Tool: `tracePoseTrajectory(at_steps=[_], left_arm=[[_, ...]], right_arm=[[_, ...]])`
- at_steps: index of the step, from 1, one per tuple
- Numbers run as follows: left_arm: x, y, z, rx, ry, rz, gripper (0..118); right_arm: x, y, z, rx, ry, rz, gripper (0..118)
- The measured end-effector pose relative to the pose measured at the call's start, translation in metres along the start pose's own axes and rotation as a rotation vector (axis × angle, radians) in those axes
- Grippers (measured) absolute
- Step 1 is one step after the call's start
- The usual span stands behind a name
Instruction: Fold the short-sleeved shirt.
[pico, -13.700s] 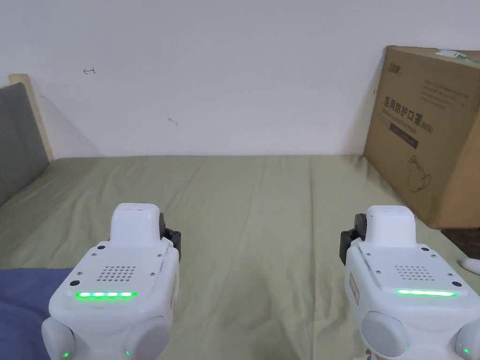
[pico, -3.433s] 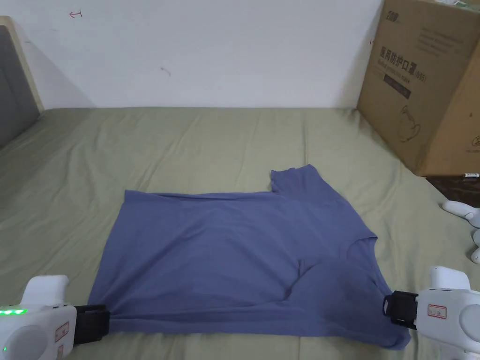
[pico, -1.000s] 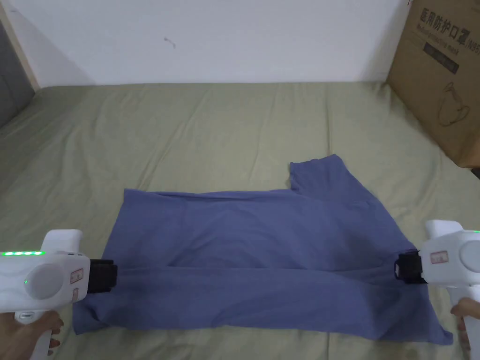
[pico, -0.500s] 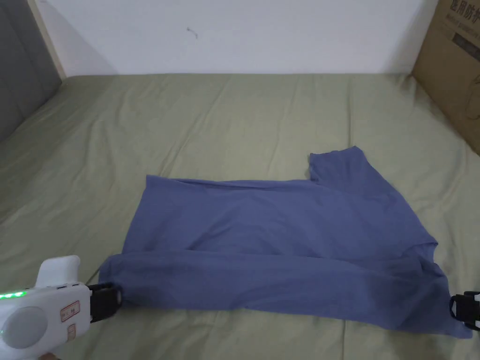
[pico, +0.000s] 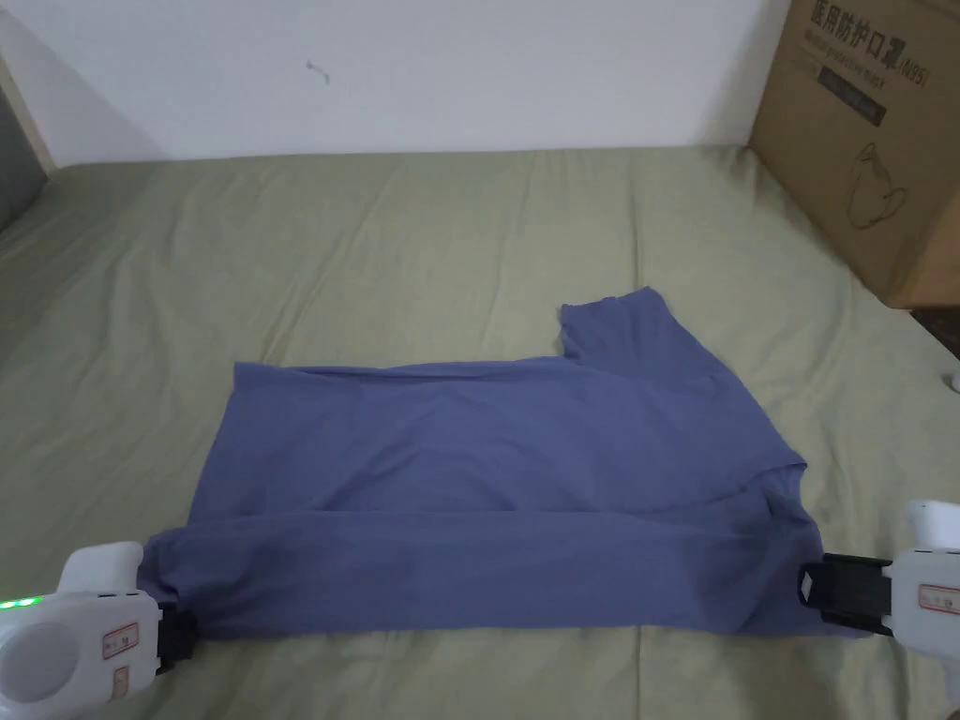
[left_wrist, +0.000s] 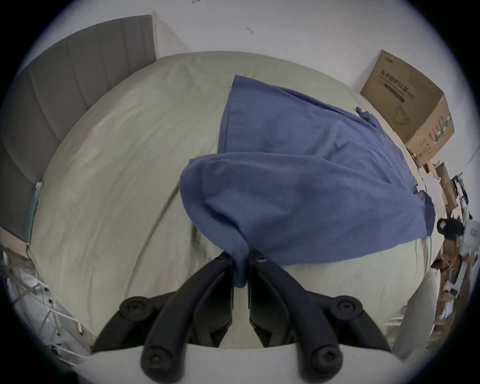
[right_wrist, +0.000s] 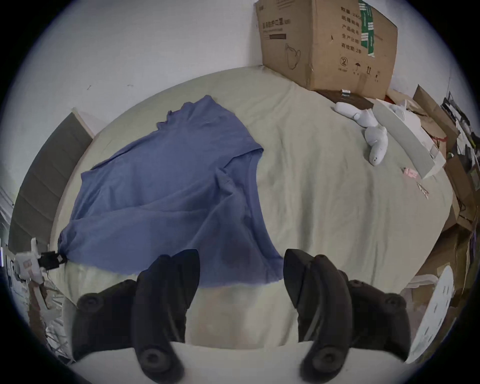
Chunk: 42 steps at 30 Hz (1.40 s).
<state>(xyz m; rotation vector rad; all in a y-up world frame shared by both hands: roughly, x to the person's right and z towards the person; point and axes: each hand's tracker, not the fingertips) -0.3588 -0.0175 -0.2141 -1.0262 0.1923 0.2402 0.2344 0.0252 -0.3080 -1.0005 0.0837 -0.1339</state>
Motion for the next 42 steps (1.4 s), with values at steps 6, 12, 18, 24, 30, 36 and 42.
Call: tracePoseTrajectory(at_steps=[6, 12, 18, 24, 30, 36, 42], left_arm=[[-0.002, 0.002, 0.002, -0.009, 0.004, -0.021, 9], [0.002, 0.004, 0.023, 0.013, 0.001, -0.059, 8], [0.008, -0.016, 0.051, 0.025, 0.034, -0.113, 6], [-0.012, -0.049, 0.052, -0.009, 0.024, -0.115, 4], [-0.019, -0.074, 0.055, -0.064, 0.000, -0.111, 4], [-0.020, -0.077, 0.056, -0.025, 0.011, -0.099, 64], [-0.018, -0.040, 0.084, 0.089, -0.081, 0.018, 53]], right_arm=[[-0.010, -0.031, -0.054, -0.090, -0.032, -0.027, 9], [-0.009, -0.008, -0.005, 0.007, -0.022, -0.024, 8], [0.003, -0.017, 0.038, 0.020, 0.002, 0.009, 8], [0.029, -0.060, 0.034, -0.074, -0.018, -0.034, 8], [0.045, -0.081, 0.040, -0.091, -0.016, -0.067, 8], [0.037, -0.072, 0.041, -0.053, -0.038, 0.018, 73], [0.023, -0.019, 0.051, 0.025, 0.014, 0.023, 30]])
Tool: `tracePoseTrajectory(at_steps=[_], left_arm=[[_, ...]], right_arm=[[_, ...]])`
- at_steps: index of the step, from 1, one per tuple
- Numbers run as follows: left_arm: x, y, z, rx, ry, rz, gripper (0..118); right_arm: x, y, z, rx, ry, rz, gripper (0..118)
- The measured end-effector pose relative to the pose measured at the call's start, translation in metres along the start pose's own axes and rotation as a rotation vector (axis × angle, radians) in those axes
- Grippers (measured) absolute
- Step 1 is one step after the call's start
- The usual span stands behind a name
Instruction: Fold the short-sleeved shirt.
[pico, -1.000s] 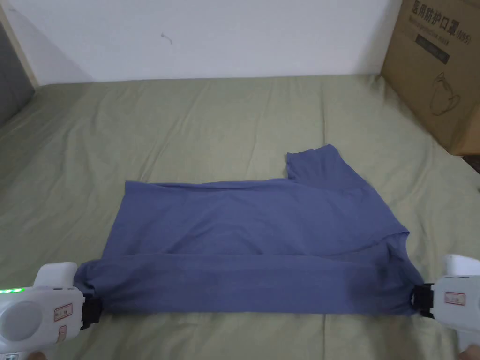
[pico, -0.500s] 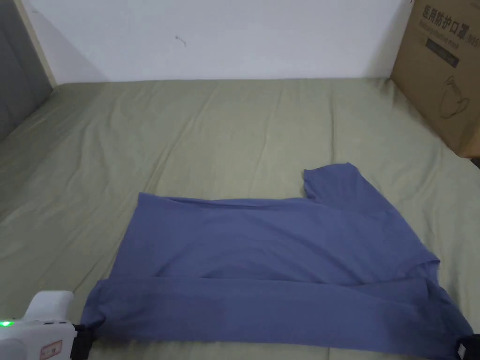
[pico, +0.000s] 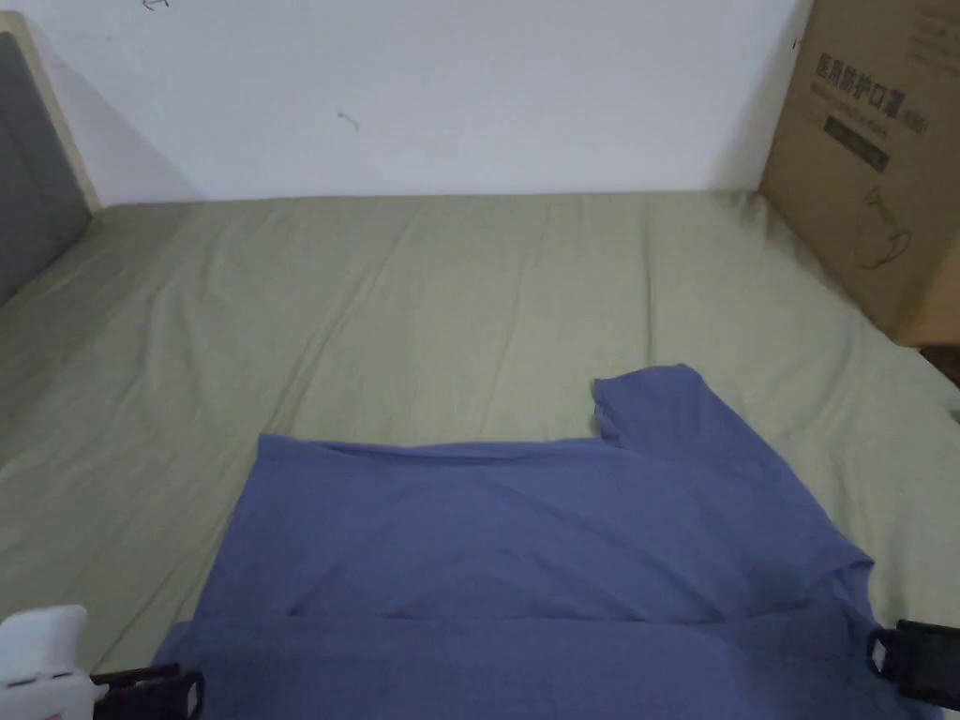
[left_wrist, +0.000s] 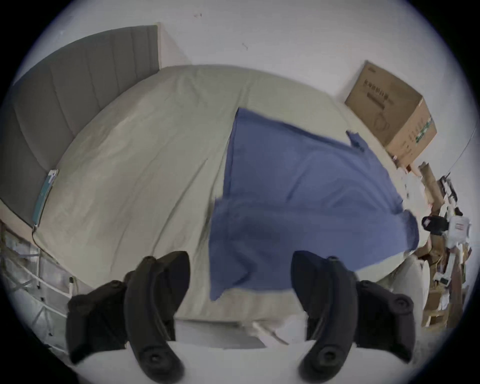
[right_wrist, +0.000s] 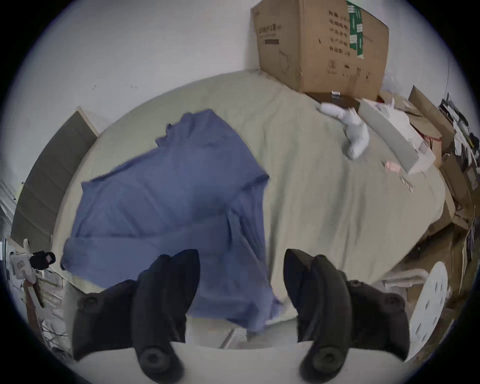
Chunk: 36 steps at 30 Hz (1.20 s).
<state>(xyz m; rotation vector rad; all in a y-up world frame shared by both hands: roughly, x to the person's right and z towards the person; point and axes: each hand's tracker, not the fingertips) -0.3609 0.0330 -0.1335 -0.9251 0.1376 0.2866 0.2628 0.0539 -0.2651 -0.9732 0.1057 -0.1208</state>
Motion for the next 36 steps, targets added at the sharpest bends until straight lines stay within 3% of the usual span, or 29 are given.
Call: tracePoseTrajectory(at_steps=[1, 2, 3, 4, 6, 9, 14, 15, 16, 18, 24, 28, 29, 30, 31, 32, 33, 36], left_arm=[[0.005, 0.008, 0.000, 0.006, -0.008, -0.006, 42], [0.009, 0.015, -0.001, 0.013, -0.006, -0.009, 30], [0.013, 0.021, -0.009, 0.027, -0.021, -0.013, 6], [0.017, 0.023, -0.021, 0.014, -0.013, -0.025, 0], [0.021, 0.026, -0.045, -0.038, -0.008, -0.025, 0], [0.028, 0.027, -0.065, -0.056, -0.012, 0.007, 0], [0.052, 0.052, -0.075, -0.072, -0.026, -0.050, 0], [0.053, 0.058, -0.078, -0.064, -0.017, -0.044, 0], [0.053, 0.064, -0.083, -0.065, -0.014, -0.039, 0], [0.058, 0.076, -0.088, -0.070, -0.013, -0.035, 0], [0.068, 0.095, -0.118, -0.107, 0.008, -0.051, 0], [0.062, 0.099, -0.143, -0.139, 0.014, -0.053, 0], [0.062, 0.098, -0.146, -0.152, 0.023, -0.059, 0], [0.061, 0.100, -0.147, -0.165, 0.034, -0.066, 0], [0.061, 0.098, -0.147, -0.160, 0.032, -0.066, 0], [0.060, 0.097, -0.147, -0.159, 0.028, -0.066, 0], [0.058, 0.096, -0.147, -0.159, 0.022, -0.058, 0], [0.054, 0.098, -0.145, -0.157, 0.013, -0.036, 0]], right_arm=[[-0.006, 0.010, 0.000, 0.006, 0.004, 0.005, 30], [-0.013, 0.019, -0.002, 0.000, 0.015, 0.020, 18], [-0.021, 0.025, -0.006, -0.011, 0.031, 0.038, 0], [-0.029, 0.029, -0.011, -0.005, 0.018, 0.038, 0], [-0.042, 0.030, -0.025, -0.022, 0.034, 0.061, 0], [-0.051, 0.037, -0.055, -0.052, 0.074, 0.031, 0], [-0.058, 0.093, -0.097, -0.035, 0.046, 0.067, 0], [-0.057, 0.110, -0.107, -0.023, 0.034, 0.063, 5], [-0.055, 0.129, -0.121, -0.024, 0.021, 0.060, 23], [-0.050, 0.164, -0.147, -0.056, -0.002, 0.047, 84], [-0.032, 0.222, -0.228, -0.140, -0.026, 0.055, 87], [-0.033, 0.221, -0.266, -0.220, -0.042, 0.140, 77], [-0.032, 0.216, -0.267, -0.216, -0.038, 0.134, 70], [-0.033, 0.214, -0.262, -0.189, -0.030, 0.141, 39], [-0.036, 0.215, -0.252, -0.156, -0.036, 0.138, 39], [-0.040, 0.214, -0.243, -0.115, -0.048, 0.194, 27], [-0.043, 0.214, -0.237, -0.089, -0.061, 0.249, 0], [-0.046, 0.216, -0.234, -0.121, -0.055, 0.259, 0]])
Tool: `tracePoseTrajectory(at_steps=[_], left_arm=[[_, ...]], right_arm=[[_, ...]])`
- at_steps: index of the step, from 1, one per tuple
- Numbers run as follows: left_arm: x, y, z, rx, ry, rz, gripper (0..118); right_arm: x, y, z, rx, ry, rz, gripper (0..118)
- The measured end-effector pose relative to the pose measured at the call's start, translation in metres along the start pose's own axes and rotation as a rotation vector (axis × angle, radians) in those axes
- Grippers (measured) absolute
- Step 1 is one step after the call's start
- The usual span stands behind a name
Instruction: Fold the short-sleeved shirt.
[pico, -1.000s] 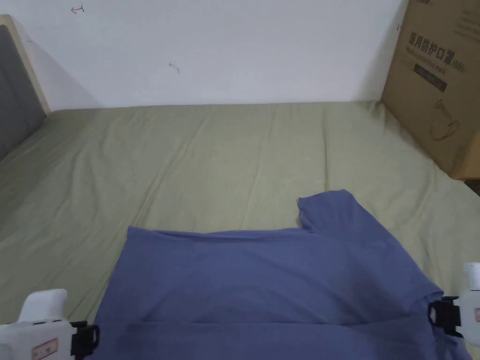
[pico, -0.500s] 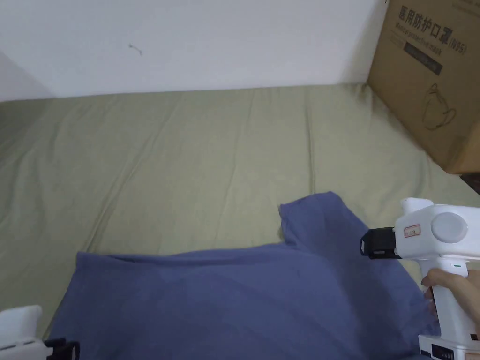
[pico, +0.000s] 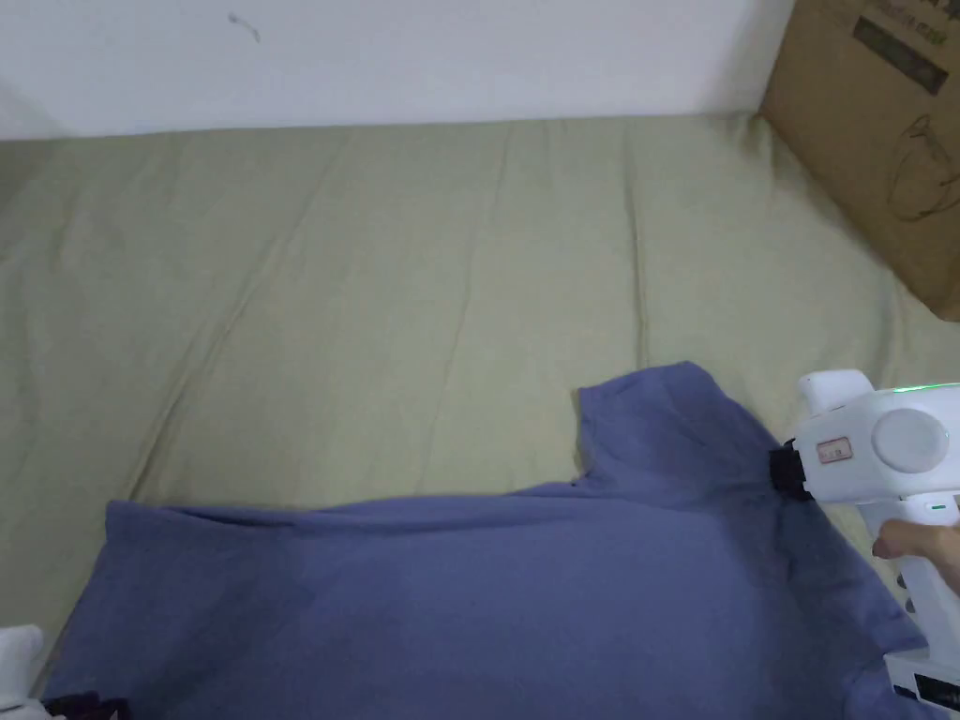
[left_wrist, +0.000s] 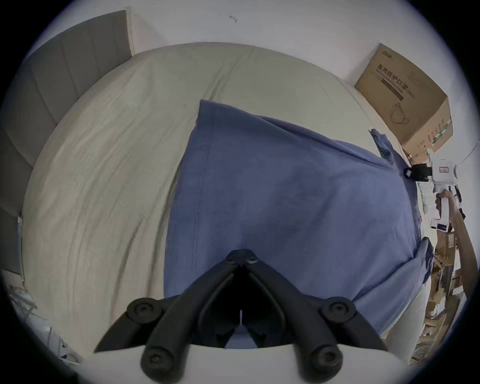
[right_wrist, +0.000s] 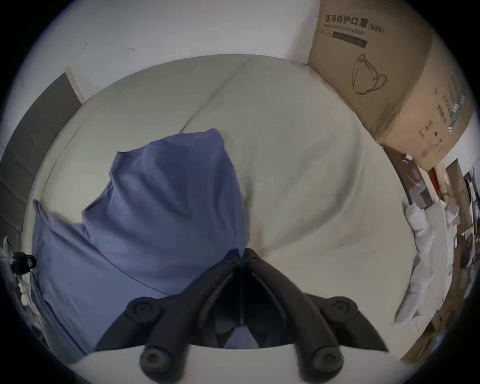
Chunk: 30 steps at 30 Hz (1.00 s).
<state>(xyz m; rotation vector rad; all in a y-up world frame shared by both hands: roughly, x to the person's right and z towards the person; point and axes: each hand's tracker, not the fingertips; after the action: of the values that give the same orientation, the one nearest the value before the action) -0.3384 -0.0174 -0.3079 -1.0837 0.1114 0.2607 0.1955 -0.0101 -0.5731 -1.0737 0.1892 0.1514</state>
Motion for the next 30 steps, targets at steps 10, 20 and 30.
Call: tracePoseTrajectory(at_steps=[10, 20, 30], left_arm=[[-0.026, 0.042, 0.008, 0.088, 0.036, 0.048, 67], [-0.040, 0.139, -0.066, 0.087, 0.146, 0.074, 97], [-0.029, 0.150, -0.070, 0.021, 0.153, -0.026, 1]], right_arm=[[0.009, 0.003, 0.016, 0.027, 0.029, -0.076, 0], [0.017, 0.009, 0.004, 0.008, 0.036, -0.061, 0], [0.014, 0.006, 0.010, -0.057, 0.013, -0.147, 0]])
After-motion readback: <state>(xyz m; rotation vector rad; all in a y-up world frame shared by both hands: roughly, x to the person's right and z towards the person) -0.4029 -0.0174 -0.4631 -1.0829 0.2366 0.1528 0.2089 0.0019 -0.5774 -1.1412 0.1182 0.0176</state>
